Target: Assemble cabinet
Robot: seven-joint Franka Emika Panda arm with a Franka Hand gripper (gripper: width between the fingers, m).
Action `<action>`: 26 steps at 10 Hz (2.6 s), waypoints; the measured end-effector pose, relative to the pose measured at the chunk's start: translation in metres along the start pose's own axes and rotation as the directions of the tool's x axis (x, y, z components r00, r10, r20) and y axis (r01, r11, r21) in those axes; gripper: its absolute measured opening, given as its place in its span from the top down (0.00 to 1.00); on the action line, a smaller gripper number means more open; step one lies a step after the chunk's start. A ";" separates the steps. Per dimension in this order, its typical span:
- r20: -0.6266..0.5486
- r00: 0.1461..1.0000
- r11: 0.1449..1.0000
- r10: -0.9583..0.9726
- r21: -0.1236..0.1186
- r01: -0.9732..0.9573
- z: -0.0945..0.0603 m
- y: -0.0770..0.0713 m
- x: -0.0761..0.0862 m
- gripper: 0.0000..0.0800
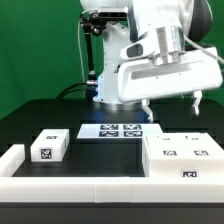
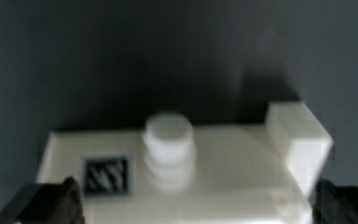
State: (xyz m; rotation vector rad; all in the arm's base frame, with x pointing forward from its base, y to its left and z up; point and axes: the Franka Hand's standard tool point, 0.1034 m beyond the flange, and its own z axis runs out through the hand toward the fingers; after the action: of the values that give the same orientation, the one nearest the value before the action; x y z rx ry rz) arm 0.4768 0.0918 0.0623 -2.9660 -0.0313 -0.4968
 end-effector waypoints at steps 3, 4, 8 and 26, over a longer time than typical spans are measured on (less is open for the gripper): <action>0.010 0.995 0.995 0.101 -0.010 -0.101 0.017 0.002 -0.015 0.19; 0.010 0.995 0.995 0.100 -0.010 -0.100 0.017 0.002 -0.015 0.19; 0.005 0.994 0.994 0.107 -0.015 -0.107 0.024 -0.013 0.002 0.19; -0.013 0.999 0.997 -0.039 -0.068 0.038 0.059 -0.004 0.010 0.45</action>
Offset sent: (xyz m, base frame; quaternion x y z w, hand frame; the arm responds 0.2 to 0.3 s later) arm 0.0000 0.0000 0.0000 0.0000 0.0000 0.0000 1.0000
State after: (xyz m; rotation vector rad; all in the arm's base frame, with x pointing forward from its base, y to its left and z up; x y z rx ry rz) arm 0.5050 0.1033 0.0110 -3.0330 -0.0711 -0.5349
